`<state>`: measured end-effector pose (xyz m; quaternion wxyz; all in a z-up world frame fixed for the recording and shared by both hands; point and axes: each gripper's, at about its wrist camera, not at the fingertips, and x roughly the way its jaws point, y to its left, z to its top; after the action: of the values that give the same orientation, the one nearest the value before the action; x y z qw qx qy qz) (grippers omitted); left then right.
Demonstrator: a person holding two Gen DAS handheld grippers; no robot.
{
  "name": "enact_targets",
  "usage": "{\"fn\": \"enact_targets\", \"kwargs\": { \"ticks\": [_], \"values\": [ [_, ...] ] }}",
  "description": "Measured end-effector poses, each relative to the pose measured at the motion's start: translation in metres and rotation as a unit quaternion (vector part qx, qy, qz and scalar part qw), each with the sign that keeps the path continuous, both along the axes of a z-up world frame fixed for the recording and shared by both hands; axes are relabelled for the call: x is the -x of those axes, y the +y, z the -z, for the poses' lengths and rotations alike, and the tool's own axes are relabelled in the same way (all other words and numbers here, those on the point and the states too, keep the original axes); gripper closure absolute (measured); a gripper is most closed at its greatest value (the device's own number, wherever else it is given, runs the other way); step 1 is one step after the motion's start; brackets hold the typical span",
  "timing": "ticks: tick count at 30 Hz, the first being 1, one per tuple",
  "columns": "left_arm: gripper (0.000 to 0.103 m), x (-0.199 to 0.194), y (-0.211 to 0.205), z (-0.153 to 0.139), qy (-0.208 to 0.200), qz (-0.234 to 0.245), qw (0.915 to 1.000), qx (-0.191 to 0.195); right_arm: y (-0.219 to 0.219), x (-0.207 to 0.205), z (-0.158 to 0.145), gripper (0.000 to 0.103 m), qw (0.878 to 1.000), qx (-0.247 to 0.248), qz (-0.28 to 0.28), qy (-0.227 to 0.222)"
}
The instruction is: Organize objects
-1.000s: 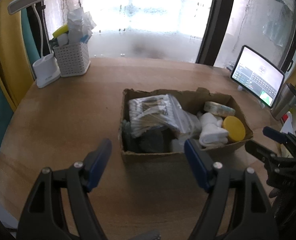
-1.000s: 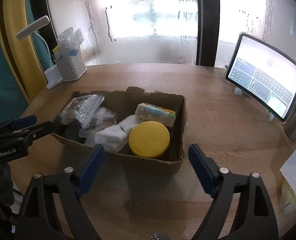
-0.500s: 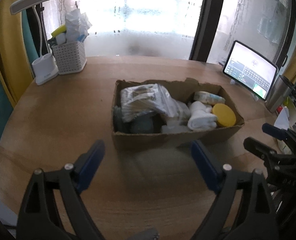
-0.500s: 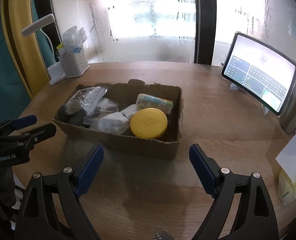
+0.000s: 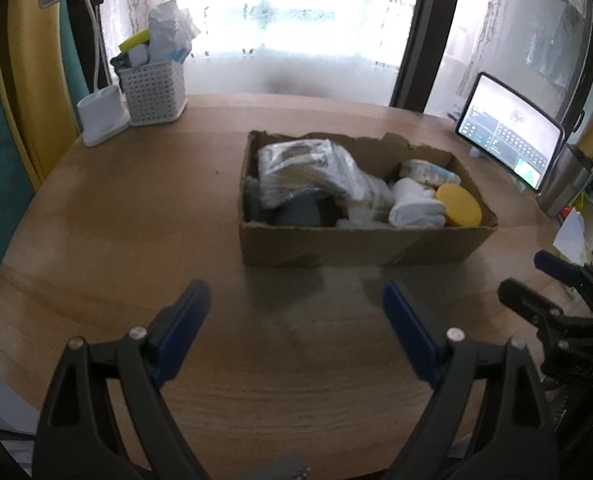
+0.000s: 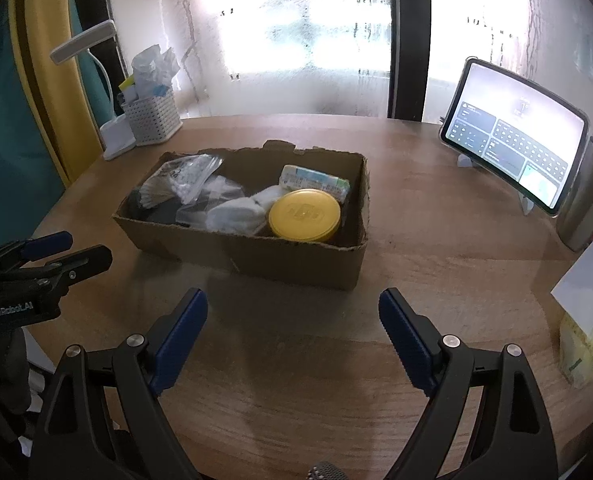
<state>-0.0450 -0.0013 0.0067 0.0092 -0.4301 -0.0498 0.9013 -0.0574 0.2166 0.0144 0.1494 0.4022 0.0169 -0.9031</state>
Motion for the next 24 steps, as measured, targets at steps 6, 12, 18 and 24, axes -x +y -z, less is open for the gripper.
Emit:
{"fn": "enact_targets", "kwargs": {
  "ticks": [6,12,18,24],
  "values": [
    [0.013,-0.0060,-0.0012,-0.0005,0.004,0.000,1.0000,0.001,-0.0027,-0.0045,0.0006,0.013,1.000,-0.006,-0.003,-0.003],
    [0.013,-0.0089,-0.0020,-0.0029,0.007,0.001,1.0000,0.001,-0.0033,-0.0073,-0.0003,0.013,1.000,-0.003,-0.003,0.000],
    [0.013,-0.0092,-0.0025,-0.0013,0.005,0.001,1.0000,-0.001,-0.0038,-0.0073,0.0023,0.013,1.000,-0.006,-0.004,-0.004],
    [0.013,-0.0084,-0.0022,0.0001,0.005,0.001,1.0000,0.002,-0.0036,-0.0059,0.0020,0.013,1.000,-0.006,-0.001,-0.002]
  ]
}}
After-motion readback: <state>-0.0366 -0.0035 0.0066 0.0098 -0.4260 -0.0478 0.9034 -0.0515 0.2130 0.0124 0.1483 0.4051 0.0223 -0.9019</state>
